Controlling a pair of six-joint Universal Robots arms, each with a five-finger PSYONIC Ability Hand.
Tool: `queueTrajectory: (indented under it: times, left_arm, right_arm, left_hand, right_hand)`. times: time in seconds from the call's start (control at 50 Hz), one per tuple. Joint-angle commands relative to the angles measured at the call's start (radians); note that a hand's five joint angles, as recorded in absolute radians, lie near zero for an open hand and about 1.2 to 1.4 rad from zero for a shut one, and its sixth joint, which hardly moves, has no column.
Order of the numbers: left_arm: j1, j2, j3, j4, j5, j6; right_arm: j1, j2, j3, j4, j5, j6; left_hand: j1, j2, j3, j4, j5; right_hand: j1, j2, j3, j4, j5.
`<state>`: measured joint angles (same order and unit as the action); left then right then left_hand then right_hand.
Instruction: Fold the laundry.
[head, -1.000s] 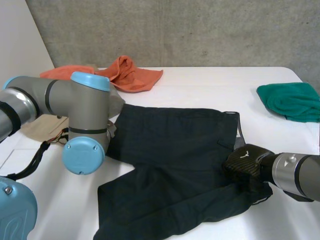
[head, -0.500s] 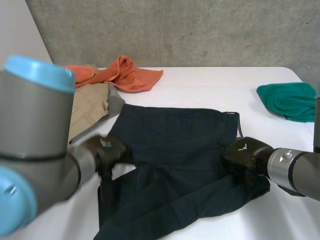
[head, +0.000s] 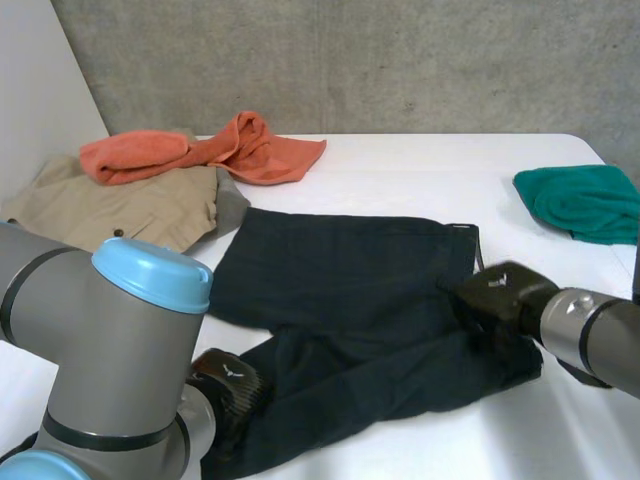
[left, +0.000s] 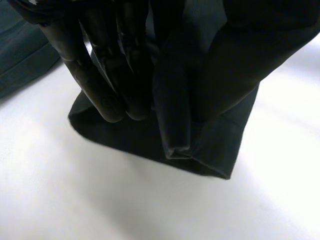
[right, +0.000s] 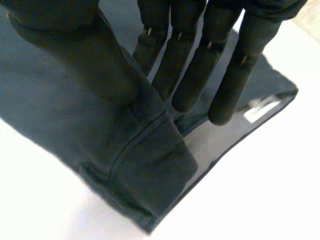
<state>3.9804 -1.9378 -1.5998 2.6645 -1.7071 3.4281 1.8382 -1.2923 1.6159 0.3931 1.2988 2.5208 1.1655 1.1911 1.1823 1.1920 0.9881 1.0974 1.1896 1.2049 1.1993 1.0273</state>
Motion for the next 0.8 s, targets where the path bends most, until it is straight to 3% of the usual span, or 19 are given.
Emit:
queueTrajectory:
  times: [0.02,0.08,0.14,0.24,0.38,0.56,0.72,0.74,0.76,0.78,0.8]
  left_arm:
    - [-0.021,0.088,-0.038,-0.095,0.118,0.064]
    - [-0.024,0.099,-0.026,-0.139,0.135,0.118]
    - [-0.017,0.085,0.038,-0.17,0.112,0.158]
    - [0.037,-0.025,0.235,-0.082,0.002,0.163]
    - [0.089,-0.213,0.542,0.021,-0.132,0.192]
    - [0.12,-0.559,1.05,0.144,-0.128,0.318]
    - [0.144,-0.791,1.317,0.302,-0.126,0.447]
    - [0.141,-0.802,1.322,0.317,-0.123,0.453]
    - [0.137,-0.808,1.321,0.331,-0.12,0.456]
    - [0.132,-0.811,1.316,0.347,-0.118,0.456]
    - [0.117,-0.811,1.304,0.383,-0.114,0.463]
  right_arm:
    - [-0.112,-0.012,0.053,0.451,-0.039,-0.544]
    - [-0.112,-0.005,0.048,0.452,-0.03,-0.596]
    - [-0.08,0.016,0.001,0.36,-0.016,-0.486]
    - [-0.033,0.071,-0.097,0.184,-0.012,-0.269]
    - [0.003,0.137,-0.198,-0.057,0.022,-0.087]
    - [0.053,0.315,-0.349,-0.466,0.169,0.027]
    - [0.07,0.513,-0.458,-0.776,0.178,0.035]
    - [0.072,0.531,-0.467,-0.798,0.177,0.038]
    - [0.073,0.55,-0.479,-0.819,0.174,0.038]
    - [0.078,0.568,-0.493,-0.838,0.18,0.036]
    - [0.09,0.594,-0.511,-0.855,0.186,0.033]
  left_hand:
    - [0.231,0.205,0.214,0.204,0.234]
    - [0.231,0.205,0.214,0.204,0.234]
    - [0.231,0.205,0.214,0.204,0.234]
    - [0.231,0.205,0.214,0.204,0.234]
    - [0.231,0.205,0.214,0.204,0.234]
    - [0.231,0.205,0.214,0.204,0.234]
    - [0.231,0.205,0.214,0.204,0.234]
    - [0.231,0.205,0.214,0.204,0.234]
    - [-0.004,-0.03,-0.021,-0.031,-0.001]
    - [-0.405,-0.43,-0.422,-0.431,-0.402]
    - [-0.991,-1.017,-1.008,-1.017,-0.988]
  right_hand:
    - [0.299,0.207,0.191,0.197,0.194]
    - [0.299,0.207,0.191,0.197,0.194]
    - [0.299,0.207,0.191,0.197,0.194]
    - [0.299,0.207,0.191,0.197,0.194]
    - [0.299,0.207,0.191,0.197,0.194]
    - [0.299,0.207,0.191,0.197,0.194]
    - [0.299,0.207,0.191,0.197,0.194]
    - [0.174,0.081,0.066,0.072,0.069]
    - [-0.15,-0.243,-0.258,-0.252,-0.255]
    - [-0.485,-0.577,-0.592,-0.587,-0.589]
    - [-0.923,-1.015,-1.03,-1.025,-1.027]
